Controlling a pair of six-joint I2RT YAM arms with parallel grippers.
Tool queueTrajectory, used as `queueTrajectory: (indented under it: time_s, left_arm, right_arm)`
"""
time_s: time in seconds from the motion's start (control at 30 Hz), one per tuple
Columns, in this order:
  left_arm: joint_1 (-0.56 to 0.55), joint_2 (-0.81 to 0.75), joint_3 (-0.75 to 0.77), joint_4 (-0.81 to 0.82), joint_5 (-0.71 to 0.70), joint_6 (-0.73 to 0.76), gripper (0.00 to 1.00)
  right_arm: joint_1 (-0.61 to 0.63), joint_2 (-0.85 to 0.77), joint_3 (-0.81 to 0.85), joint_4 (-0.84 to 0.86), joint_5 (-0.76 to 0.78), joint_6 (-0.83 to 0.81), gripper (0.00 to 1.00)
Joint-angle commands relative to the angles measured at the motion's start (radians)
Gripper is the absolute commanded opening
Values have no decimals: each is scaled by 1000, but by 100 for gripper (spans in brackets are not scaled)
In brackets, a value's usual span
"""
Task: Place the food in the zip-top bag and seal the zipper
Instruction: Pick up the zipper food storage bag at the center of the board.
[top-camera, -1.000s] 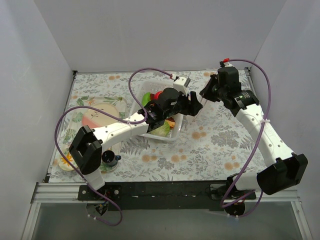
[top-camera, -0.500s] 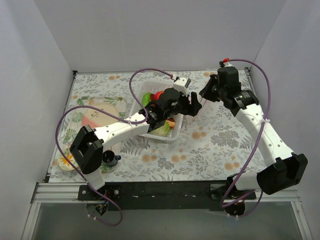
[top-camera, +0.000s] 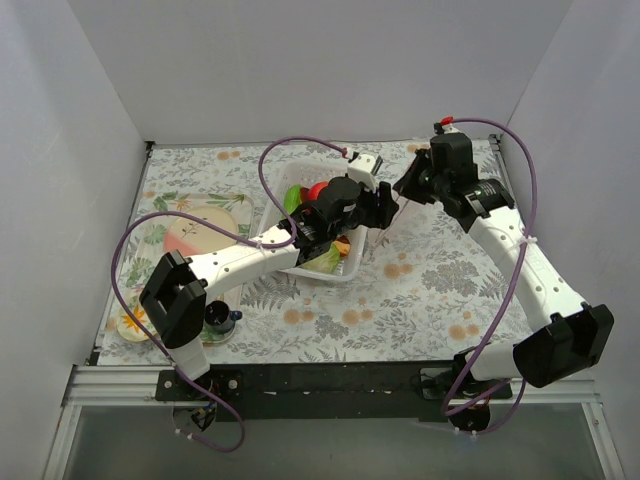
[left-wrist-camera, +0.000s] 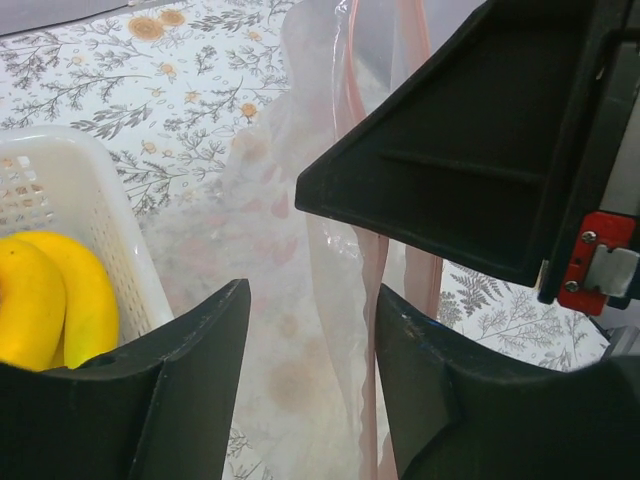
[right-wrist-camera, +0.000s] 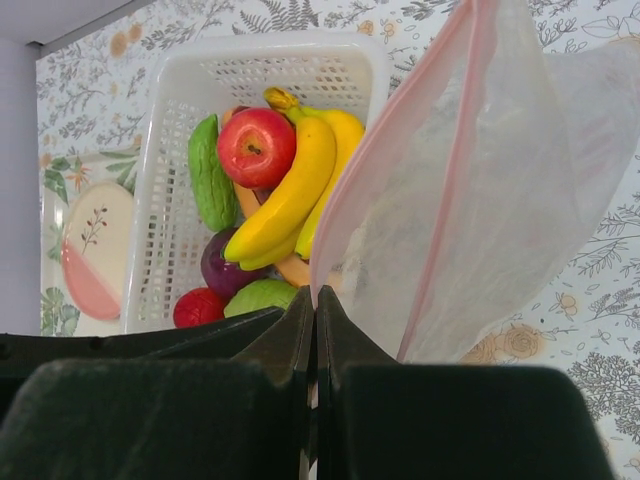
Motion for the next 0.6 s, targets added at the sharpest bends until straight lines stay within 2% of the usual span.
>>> queueTrajectory:
  time_s: [0.0, 0.07, 0.17, 0.23, 0.57]
  left_arm:
    - [-4, -1, 9, 48, -27, 12, 42]
    - [-4, 0, 17, 55, -29, 6, 32]
    - [-4, 0, 30, 53, -24, -1, 12]
    - [-2, -3, 31, 53, -24, -13, 0]
    - [-4, -31, -6, 64, 13, -93, 0]
  right_arm:
    - [6, -7, 71, -3, 8, 18, 1]
    - [6, -8, 75, -12, 14, 19, 1]
    - [7, -18, 72, -10, 17, 16, 2]
    - [7, -22, 72, -7, 17, 13, 7]
    - [6, -87, 60, 14, 19, -14, 40]
